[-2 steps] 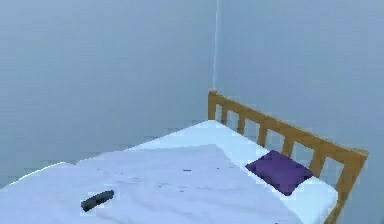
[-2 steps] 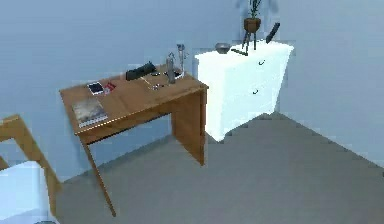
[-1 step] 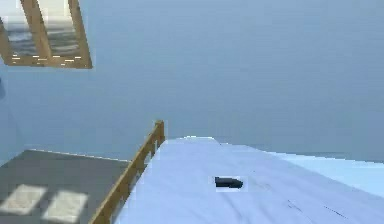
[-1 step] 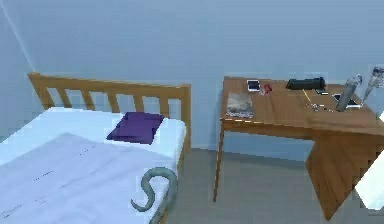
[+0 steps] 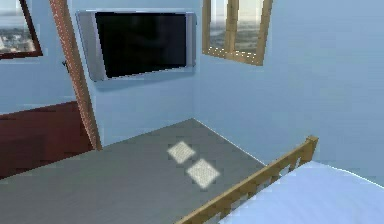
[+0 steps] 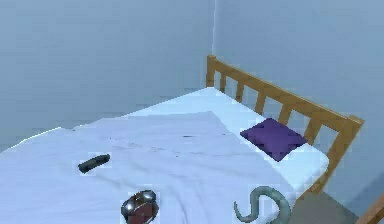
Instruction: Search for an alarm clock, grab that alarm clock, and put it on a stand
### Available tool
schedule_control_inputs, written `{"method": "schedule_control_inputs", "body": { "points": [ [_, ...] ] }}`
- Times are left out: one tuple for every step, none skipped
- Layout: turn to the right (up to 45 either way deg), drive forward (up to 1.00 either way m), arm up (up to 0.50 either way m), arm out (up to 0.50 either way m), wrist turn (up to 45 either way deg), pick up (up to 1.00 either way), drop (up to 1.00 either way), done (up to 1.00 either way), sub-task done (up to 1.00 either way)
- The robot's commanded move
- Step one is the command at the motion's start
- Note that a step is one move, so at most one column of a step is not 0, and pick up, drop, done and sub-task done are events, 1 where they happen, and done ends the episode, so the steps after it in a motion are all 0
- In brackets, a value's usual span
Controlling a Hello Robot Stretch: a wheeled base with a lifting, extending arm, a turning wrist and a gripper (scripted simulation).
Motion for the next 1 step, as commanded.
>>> {"method": "schedule_control_inputs", "body": {
  "points": [
    [-15.0,0.00,0.00,0.00,0.0,0.00,0.00,0.00,0.00]
  ]
}}
